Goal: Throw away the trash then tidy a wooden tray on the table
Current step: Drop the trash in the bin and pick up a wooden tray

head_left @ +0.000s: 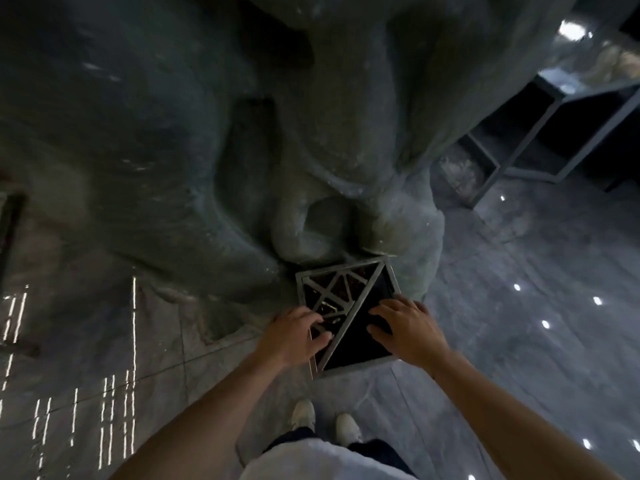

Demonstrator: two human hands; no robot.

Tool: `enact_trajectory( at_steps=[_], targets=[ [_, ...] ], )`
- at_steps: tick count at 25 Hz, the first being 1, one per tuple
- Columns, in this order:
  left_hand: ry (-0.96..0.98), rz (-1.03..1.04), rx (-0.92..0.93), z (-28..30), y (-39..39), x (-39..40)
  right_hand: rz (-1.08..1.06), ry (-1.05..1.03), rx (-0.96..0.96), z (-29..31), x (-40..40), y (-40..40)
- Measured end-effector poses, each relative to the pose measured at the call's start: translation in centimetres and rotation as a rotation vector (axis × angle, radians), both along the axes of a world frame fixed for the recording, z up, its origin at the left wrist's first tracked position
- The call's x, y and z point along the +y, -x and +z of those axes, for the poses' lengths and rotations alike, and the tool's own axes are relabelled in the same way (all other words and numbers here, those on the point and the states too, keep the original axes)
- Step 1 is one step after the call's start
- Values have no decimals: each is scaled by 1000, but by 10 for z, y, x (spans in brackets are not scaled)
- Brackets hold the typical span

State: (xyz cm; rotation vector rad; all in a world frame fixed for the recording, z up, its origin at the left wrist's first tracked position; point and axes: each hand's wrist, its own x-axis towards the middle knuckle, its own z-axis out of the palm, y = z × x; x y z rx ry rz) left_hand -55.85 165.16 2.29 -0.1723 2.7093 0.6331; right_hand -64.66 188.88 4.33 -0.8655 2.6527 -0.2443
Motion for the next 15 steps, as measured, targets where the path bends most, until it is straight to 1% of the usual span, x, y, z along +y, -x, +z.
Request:
enact_trajectory(
  at_steps=[1,3,7,11,15],
  targets=[
    [24,-12,13,11,-6,-7,51,3,25,12,-3,4],
    [66,26,59,32,-25,-22,160,6,74,37,-14,10],
    [176,234,218,68,-74,-54,340,7,130,73,-57,12],
    [293,457,323,105,-140,-81,528,55,191,90,-125,-21],
    [397,669,323,132,-221,-109,726,141,248,97,-201,-72]
  ],
)
